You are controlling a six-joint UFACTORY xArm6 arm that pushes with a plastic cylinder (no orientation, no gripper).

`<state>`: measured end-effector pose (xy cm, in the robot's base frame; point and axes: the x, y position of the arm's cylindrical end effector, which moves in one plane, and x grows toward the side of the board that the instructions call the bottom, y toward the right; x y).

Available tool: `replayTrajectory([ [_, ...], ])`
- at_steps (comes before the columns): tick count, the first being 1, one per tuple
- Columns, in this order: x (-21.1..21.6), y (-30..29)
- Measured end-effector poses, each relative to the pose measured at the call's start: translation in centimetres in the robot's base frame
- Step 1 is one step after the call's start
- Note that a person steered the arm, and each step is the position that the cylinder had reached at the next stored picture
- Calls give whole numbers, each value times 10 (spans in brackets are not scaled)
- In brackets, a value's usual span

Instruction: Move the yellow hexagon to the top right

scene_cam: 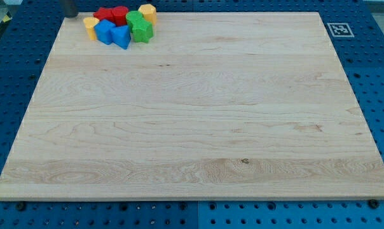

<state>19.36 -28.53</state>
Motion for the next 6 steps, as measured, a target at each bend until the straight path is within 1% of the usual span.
replayTrajectory([
  [1, -2, 23],
  [3, 1, 197],
  [4, 25, 263],
  [5, 33, 286],
  [6, 33, 335],
])
